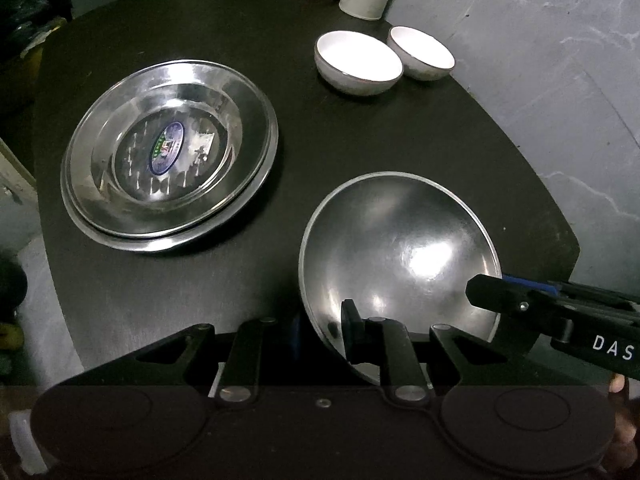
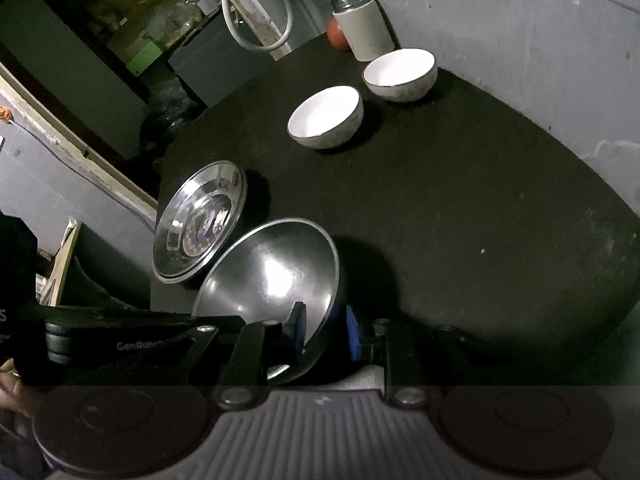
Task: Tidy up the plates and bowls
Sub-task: 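Carry the steel mixing bowl with the left gripper beside the plates and release, then move the left gripper to the white red-rimmed bowl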
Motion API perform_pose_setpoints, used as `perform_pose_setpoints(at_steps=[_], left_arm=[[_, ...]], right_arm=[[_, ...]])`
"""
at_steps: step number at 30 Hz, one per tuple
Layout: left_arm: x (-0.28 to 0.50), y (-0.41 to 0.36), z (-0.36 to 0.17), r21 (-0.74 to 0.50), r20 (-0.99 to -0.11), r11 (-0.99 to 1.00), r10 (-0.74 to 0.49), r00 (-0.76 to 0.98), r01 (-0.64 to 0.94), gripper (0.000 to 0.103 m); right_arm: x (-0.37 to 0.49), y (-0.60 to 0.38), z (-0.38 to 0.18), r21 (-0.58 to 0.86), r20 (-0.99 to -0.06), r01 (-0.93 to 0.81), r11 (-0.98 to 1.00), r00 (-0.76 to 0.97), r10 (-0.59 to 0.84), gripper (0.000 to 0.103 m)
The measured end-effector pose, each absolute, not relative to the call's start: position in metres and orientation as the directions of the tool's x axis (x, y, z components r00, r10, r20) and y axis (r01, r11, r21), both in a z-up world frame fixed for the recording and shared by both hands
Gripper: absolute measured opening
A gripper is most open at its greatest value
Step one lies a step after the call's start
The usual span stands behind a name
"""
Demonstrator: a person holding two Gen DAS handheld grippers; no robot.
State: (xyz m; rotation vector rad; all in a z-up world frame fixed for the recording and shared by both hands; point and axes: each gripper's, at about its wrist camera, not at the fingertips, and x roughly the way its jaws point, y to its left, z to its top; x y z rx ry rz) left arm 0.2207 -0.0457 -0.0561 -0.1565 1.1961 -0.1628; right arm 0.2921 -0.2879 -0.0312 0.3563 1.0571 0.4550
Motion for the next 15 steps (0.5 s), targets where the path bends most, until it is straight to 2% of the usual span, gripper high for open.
perform_pose_setpoints(at_steps=[2,4,7,8,10,12,15], left_arm=[[0.218,-0.045,-0.055,-0.2,-0.909,0.979,-0.2,0.365,0.039,0.021],[0.217,-0.044,-0.051,-0.189,-0.908,0.982,-0.185,0.375,0.028,0.03],[0.214,-0.038,-0.046,-0.174,-0.907,0.985,-0.161,0.388,0.002,0.038],[0.213,-0.037,-0.043,-0.167,-0.907,0.986,-0.152,0.394,-0.003,0.041],[0.211,-0.035,-0.036,-0.142,-0.903,0.99,-0.126,0.412,-0.009,0.055],[0.207,-0.033,-0.029,-0.119,-0.898,0.993,-0.104,0.428,-0.008,0.065],[0.203,-0.031,-0.02,-0.103,-0.894,0.995,-0.089,0.44,-0.007,0.071]], right_arm=[[0.29,-0.289,-0.033,0.493,-0.744,-0.189,0.849,0.413,0.524,0.025],[0.289,-0.291,-0.035,0.5,-0.738,-0.19,0.845,0.417,0.531,0.029],[0.287,-0.296,-0.035,0.497,-0.734,-0.183,0.848,0.433,0.523,0.036],[0.286,-0.298,-0.033,0.488,-0.733,-0.184,0.853,0.444,0.515,0.039],[0.284,-0.302,-0.03,0.473,-0.728,-0.188,0.861,0.468,0.502,0.047],[0.283,-0.305,-0.027,0.461,-0.722,-0.192,0.866,0.487,0.492,0.065],[0.283,-0.308,-0.024,0.456,-0.711,-0.198,0.868,0.506,0.489,0.075]])
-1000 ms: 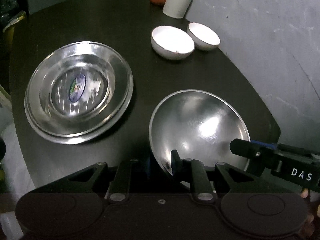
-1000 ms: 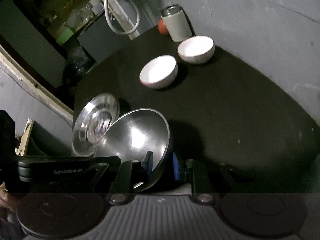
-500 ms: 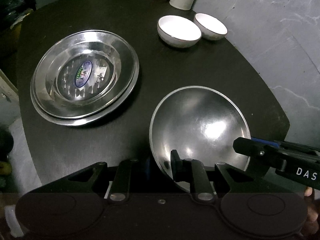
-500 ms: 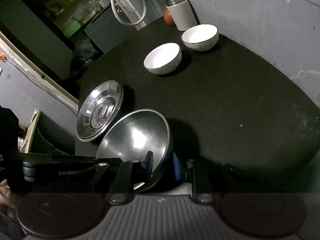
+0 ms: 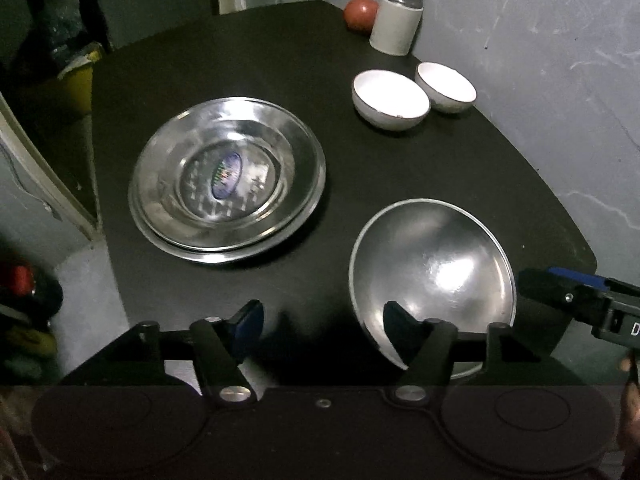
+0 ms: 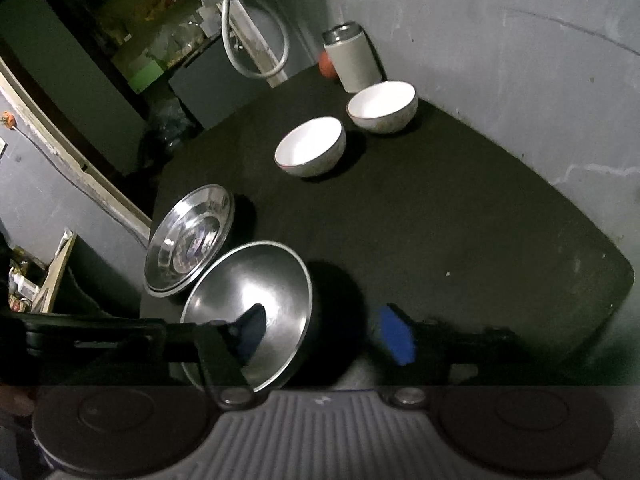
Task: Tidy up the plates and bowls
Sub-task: 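Move the left gripper to the white red-rimmed bowl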
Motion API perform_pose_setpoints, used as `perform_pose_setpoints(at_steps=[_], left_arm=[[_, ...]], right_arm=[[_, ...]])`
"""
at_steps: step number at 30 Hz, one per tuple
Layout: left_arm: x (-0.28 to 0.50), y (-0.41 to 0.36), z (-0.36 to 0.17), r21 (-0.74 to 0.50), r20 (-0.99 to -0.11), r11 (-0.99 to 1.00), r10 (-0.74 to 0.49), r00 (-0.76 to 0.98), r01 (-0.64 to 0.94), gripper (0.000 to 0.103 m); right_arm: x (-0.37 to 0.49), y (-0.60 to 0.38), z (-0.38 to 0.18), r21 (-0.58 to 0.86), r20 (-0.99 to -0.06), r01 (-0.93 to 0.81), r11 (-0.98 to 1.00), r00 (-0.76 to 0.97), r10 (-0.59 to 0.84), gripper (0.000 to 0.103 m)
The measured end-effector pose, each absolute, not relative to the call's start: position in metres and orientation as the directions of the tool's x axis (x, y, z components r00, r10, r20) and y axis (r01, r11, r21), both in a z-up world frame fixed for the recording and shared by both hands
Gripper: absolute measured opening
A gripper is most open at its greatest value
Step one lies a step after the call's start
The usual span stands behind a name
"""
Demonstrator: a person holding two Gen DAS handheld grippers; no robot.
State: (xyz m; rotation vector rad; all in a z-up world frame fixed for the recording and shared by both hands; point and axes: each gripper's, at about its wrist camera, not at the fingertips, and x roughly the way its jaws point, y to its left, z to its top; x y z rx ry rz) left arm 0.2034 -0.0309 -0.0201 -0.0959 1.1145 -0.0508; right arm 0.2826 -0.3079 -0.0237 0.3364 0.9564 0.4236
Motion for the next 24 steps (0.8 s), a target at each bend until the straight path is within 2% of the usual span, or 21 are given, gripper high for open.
perform_pose_setpoints(at_steps=[4,6,9,15,24], left_arm=[[0.205,-0.025,-0.01,-0.103,-0.883,0.994,-0.071,0.464,-0.042,0.085],[0.209,-0.023,-0.006,-0.114,-0.872,0.991,-0.068,0.484,-0.068,0.088],[0.219,-0.02,-0.006,-0.114,-0.873,0.988,-0.05,0.486,-0.102,0.1],[0.24,-0.014,-0.008,-0.123,-0.887,0.982,-0.044,0.46,-0.143,0.102],[0.275,-0.006,-0.006,-0.204,-0.857,0.961,-0.083,0.509,-0.187,0.102]], right_arm=[[0.282,-0.31,-0.019,0.454,-0.698,-0.199,0.869,0.527,0.485,0.089],[0.282,-0.309,-0.016,0.438,-0.698,-0.205,0.875,0.536,0.475,0.095],[0.283,-0.306,-0.013,0.406,-0.712,-0.215,0.888,0.535,0.455,0.102],[0.29,-0.302,-0.015,0.383,-0.741,-0.216,0.898,0.508,0.438,0.103],[0.31,-0.297,-0.011,0.326,-0.764,-0.192,0.926,0.523,0.377,0.103]])
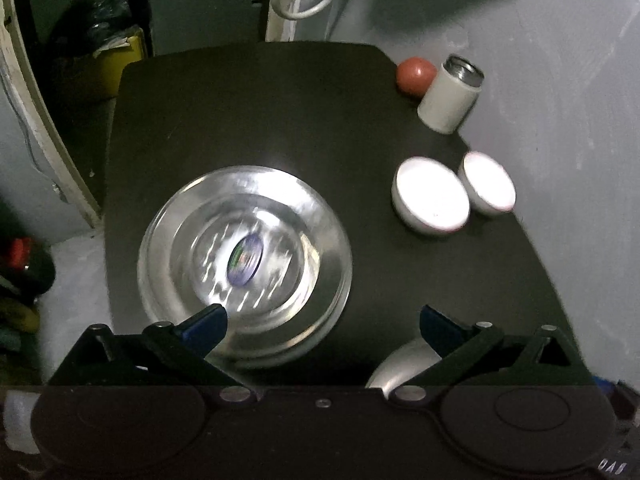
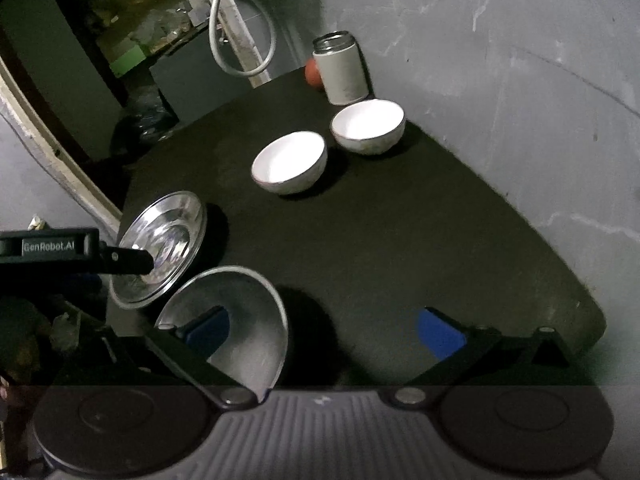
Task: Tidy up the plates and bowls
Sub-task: 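Move the left gripper to the white red-rimmed bowl, then grasp the white bowl's rim with the left gripper and lift it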
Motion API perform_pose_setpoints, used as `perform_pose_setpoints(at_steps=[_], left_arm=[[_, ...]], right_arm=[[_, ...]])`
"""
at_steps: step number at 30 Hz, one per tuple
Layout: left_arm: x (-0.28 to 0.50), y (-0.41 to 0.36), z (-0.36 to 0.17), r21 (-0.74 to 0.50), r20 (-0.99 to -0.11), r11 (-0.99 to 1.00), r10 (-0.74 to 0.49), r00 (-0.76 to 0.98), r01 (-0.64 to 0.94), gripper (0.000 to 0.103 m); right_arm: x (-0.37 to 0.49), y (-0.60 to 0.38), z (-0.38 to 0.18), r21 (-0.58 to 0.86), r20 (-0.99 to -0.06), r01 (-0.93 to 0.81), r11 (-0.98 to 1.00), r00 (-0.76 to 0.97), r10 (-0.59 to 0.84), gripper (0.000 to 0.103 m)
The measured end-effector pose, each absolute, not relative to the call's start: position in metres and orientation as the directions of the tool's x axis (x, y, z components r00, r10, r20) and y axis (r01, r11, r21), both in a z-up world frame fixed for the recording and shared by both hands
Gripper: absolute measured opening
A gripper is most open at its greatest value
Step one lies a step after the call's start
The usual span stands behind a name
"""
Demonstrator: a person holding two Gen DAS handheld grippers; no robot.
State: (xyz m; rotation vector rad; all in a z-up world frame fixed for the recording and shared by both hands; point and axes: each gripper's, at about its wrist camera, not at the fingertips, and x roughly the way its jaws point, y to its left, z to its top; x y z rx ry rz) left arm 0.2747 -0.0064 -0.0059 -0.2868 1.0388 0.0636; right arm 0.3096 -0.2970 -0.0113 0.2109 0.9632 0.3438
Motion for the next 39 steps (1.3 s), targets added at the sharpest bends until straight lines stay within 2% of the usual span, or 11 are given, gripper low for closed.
perform_pose_setpoints(at_steps=[4,8,14,20,22,24,29,35,37,39], left_arm=[[0.296,0.0,-0.007,-0.263,-0.847,0.932,-0.099,0.522,-0.25,0.102],[0.32,0.0,-0.008,-0.256,-0.842,0.927,-0.075,0.534,-0.273,0.102],[0.368,-0.012,-0.013,-0.224,-0.84,0.955,-0.089,0.536,-0.192,0.102],[0.41,-0.029,-0.027,-0.135,-0.842,0.988,-0.071,0.536,-0.08,0.102],[0.42,-0.035,-0.034,-0.091,-0.848,0.995,-0.061,0.526,-0.031,0.102],[0.425,-0.039,-0.041,-0.052,-0.851,0.999,-0.049,0.524,0.009,0.101],[0.434,-0.043,-0.049,-0.022,-0.855,0.998,-0.053,0.515,0.066,0.094],[0.439,-0.039,-0.057,-0.075,-0.871,0.996,-0.092,0.482,0.056,0.077],[0.439,-0.039,-0.06,-0.101,-0.873,0.994,-0.112,0.474,0.049,0.067],[0.438,-0.04,-0.061,-0.133,-0.866,0.99,-0.142,0.479,0.052,0.056]], right_arm=[[0.326,-0.296,-0.007,0.303,-0.77,-0.178,0.936,0.533,0.35,0.103],[0.343,-0.297,-0.01,0.315,-0.759,-0.162,0.935,0.549,0.351,0.103],[0.372,-0.296,-0.022,0.342,-0.751,-0.068,0.937,0.579,0.316,0.103],[0.403,-0.295,-0.035,0.388,-0.735,-0.007,0.922,0.601,0.314,0.102],[0.415,-0.293,-0.04,0.408,-0.726,-0.004,0.913,0.605,0.327,0.099],[0.426,-0.29,-0.044,0.413,-0.728,-0.004,0.911,0.599,0.333,0.091],[0.449,-0.284,-0.051,0.421,-0.731,0.011,0.907,0.596,0.332,0.08],[0.468,-0.277,-0.056,0.461,-0.718,0.01,0.887,0.592,0.366,0.069],[0.474,-0.272,-0.058,0.466,-0.718,0.009,0.885,0.588,0.372,0.065],[0.479,-0.266,-0.062,0.463,-0.724,0.0,0.886,0.577,0.378,0.053]])
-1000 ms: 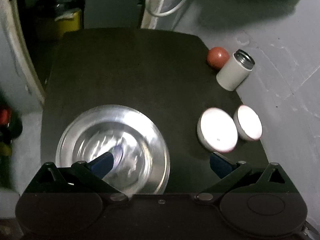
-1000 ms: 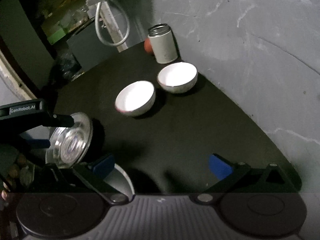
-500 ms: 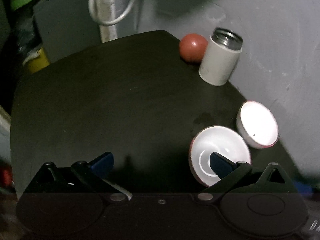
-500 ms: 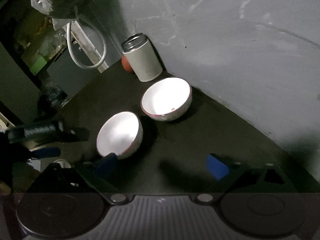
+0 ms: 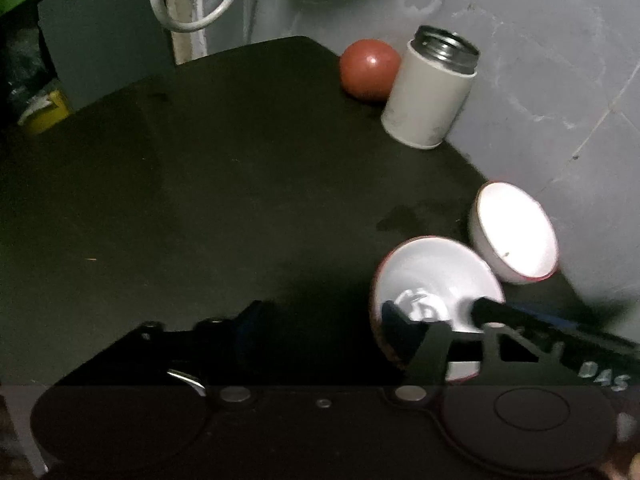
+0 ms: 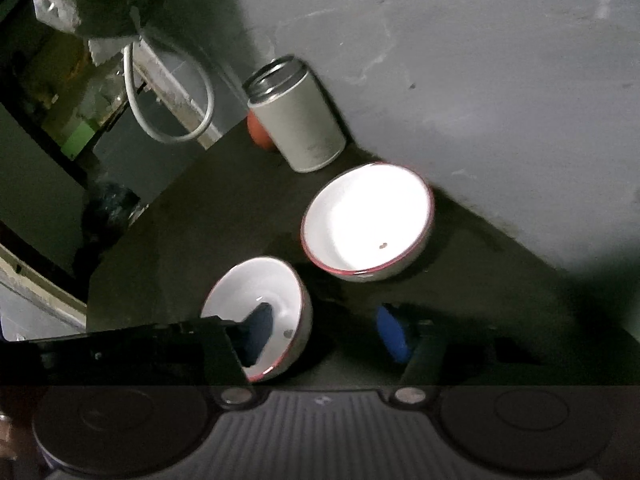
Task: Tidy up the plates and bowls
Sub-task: 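Grasp the white bowl's rim with the left gripper and lift it, then carry the white bowl with the left gripper and lower it into the steel bowl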
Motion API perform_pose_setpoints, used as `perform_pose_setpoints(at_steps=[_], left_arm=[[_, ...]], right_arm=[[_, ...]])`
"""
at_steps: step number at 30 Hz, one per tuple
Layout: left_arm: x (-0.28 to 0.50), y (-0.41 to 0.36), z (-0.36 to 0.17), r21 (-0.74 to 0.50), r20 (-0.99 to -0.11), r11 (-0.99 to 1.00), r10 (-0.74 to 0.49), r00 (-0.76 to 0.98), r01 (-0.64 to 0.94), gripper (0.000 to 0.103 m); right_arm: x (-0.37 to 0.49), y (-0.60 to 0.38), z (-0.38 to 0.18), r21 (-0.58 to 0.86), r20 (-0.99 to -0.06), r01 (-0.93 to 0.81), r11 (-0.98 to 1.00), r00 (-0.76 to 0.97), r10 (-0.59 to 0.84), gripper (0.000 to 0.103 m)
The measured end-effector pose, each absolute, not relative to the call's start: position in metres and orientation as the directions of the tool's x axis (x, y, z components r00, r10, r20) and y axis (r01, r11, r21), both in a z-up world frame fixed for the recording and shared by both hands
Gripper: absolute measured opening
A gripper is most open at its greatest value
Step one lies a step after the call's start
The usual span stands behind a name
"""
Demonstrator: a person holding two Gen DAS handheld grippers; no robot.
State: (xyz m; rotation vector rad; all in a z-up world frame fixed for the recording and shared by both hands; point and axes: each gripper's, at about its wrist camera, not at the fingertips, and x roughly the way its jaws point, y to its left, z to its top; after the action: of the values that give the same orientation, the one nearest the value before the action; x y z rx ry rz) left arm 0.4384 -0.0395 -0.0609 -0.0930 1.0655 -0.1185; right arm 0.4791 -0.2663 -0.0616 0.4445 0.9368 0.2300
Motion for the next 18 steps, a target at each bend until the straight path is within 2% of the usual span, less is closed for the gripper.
perform_pose_setpoints(at_steps=[4,9,11,13,18], left_arm=[[0.44,-0.045,-0.061,-0.153,-0.866,0.986,-0.165,0.472,0.064,0.038],[0.442,-0.048,-0.061,-0.179,-0.866,0.982,-0.19,0.462,0.068,0.025],[0.442,-0.049,-0.06,-0.185,-0.869,0.98,-0.196,0.455,0.069,0.022],[0.444,-0.05,-0.061,-0.209,-0.87,0.975,-0.22,0.442,0.075,0.013],[0.444,-0.051,-0.066,-0.233,-0.87,0.97,-0.242,0.429,0.075,0.008]], right_arm=[[0.484,-0.256,-0.065,0.469,-0.721,-0.022,0.883,0.567,0.398,0.041],[0.49,-0.249,-0.069,0.473,-0.721,-0.035,0.88,0.559,0.41,0.028],[0.491,-0.248,-0.07,0.473,-0.722,-0.035,0.881,0.558,0.41,0.026],[0.492,-0.248,-0.072,0.478,-0.724,-0.028,0.878,0.553,0.412,0.026],[0.49,-0.247,-0.075,0.486,-0.725,-0.02,0.874,0.549,0.416,0.024]])
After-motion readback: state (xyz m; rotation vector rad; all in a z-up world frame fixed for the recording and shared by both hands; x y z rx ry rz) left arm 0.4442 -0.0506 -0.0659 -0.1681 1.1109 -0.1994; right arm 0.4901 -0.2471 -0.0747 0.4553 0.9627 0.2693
